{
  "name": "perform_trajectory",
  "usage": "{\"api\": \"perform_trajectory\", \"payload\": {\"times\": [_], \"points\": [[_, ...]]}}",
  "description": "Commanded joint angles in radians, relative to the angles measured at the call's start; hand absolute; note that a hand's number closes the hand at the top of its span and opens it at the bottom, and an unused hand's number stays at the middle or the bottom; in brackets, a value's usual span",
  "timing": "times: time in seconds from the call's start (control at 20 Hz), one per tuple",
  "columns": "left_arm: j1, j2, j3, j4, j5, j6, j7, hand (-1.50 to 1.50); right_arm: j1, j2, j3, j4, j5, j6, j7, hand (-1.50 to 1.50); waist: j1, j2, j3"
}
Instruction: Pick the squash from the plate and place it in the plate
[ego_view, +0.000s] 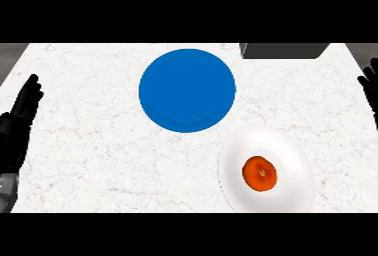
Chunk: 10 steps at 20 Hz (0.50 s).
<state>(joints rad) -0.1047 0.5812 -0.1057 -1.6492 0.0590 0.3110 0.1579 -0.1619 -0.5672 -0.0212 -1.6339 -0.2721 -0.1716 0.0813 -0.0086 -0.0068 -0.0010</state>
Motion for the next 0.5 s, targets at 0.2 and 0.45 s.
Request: {"api": "perform_trajectory", "payload": {"times": [0.2, 0.45], "points": [[0.032, -0.177, -0.063, 0.113, 0.034, 0.031, 0.073, 0.0, 0.019, 0.225, 0.124, -0.223, -0.064, -0.096, 0.092, 1.5, -0.006, 0.008, -0.001], [0.093, -0.188, -0.062, 0.098, 0.082, 0.011, 0.089, 0.0, 0.127, -0.231, 0.156, -0.131, 0.525, -0.094, 0.044, 1.5, -0.025, 0.011, -0.021]]}}
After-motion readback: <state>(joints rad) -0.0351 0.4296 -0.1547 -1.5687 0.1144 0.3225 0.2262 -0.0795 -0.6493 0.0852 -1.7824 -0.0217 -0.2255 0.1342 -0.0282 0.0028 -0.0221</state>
